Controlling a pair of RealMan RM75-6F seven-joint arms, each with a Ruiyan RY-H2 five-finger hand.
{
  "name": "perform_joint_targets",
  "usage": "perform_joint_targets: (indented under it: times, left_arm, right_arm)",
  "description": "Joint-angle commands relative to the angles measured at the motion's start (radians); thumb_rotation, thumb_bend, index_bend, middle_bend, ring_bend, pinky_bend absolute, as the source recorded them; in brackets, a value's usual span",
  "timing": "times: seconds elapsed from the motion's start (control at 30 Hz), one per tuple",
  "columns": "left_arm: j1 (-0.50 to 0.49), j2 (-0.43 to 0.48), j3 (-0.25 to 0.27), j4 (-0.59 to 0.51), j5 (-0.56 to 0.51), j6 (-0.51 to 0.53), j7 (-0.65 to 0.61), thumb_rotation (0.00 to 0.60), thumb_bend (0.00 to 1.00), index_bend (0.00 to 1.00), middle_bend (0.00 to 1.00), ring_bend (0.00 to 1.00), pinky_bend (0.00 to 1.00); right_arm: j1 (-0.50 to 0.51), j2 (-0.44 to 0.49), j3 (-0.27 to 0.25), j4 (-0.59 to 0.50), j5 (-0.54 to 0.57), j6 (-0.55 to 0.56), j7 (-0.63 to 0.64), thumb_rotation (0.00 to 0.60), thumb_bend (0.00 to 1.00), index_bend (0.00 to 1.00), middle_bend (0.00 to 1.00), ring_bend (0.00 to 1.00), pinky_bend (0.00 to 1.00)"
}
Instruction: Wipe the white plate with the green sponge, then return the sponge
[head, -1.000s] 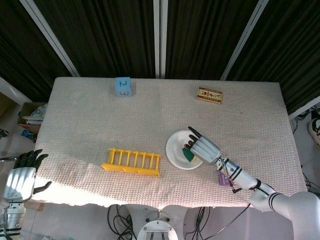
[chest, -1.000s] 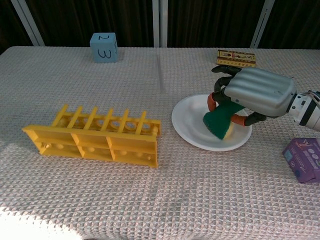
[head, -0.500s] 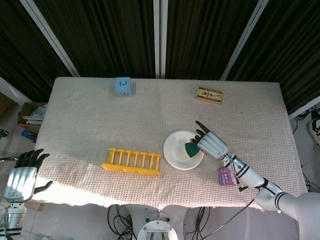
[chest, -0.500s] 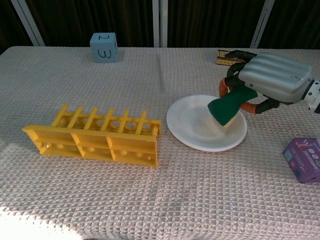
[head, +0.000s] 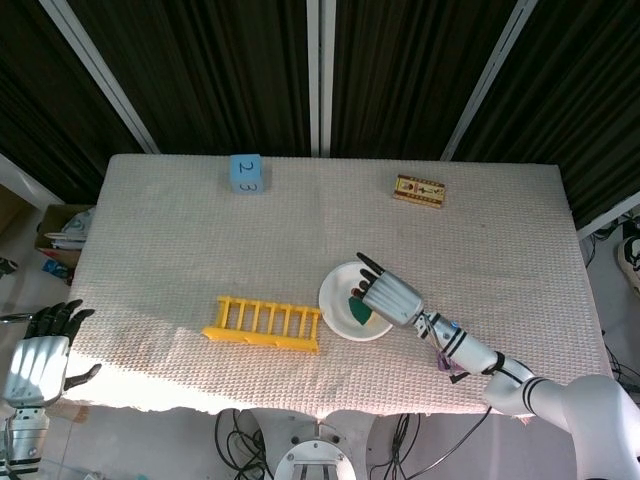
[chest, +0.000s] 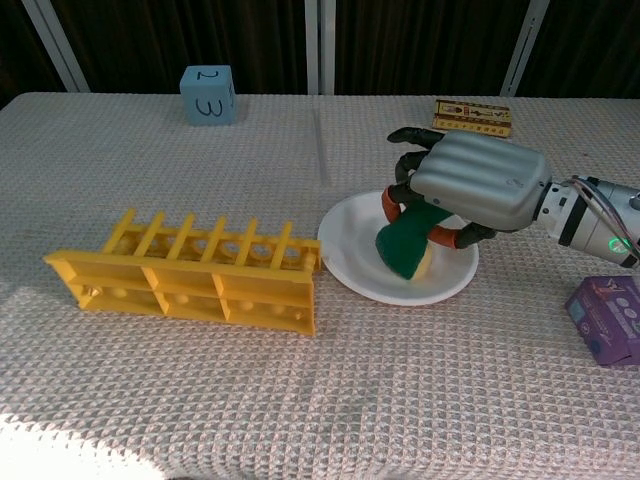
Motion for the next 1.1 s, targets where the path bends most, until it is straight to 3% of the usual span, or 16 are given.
perform_joint_targets:
  times: [0.03,0.3,0.5,0.83,1.1]
  left_arm:
    - [0.002,-0.002,0.002,0.003,0.001,0.001,-0.003,0.6,0.05,0.23,0.12,0.11,0.14]
    - [0.007,-0.003,0.001,0.011,0.0,0.006,-0.011,0.6,0.05,0.23,0.12,0.11,0.13]
    - [0.007,-0.005,0.004,0.013,0.003,0.002,-0.016,0.6,0.05,0.23,0.12,0.11,0.14]
    - [0.003,-0.011,0.001,0.022,0.001,-0.006,-0.024,0.6,0.05,0.23,0.12,0.11,0.13]
    - [-0.005,-0.011,-0.004,0.019,0.006,-0.01,-0.018,0.6,0.05,0.23,0.12,0.11,0.13]
  right_arm:
    - [0.011,-0.007,0.009,-0.006,0.0,-0.001,-0.01,0.6,0.42,0.81,0.55,0.29,0.07]
    - [0.018,0.005,0.02,-0.047,0.006,0.018,-0.007,0.6,0.42,0.81,0.56,0.3,0.07]
    - [0.012,-0.01,-0.012,-0.013,-0.001,-0.008,-0.027,0.6,0.42,0.81,0.56,0.3,0.07]
    - [-0.036,0.052,-0.028,0.03,0.043,-0.021,-0.04,0.6,0.42,0.82,0.56,0.31,0.07]
    - [-0.058,0.084,0.004,0.015,0.08,0.019,-0.007,0.6,0.42,0.82,0.56,0.31,0.07]
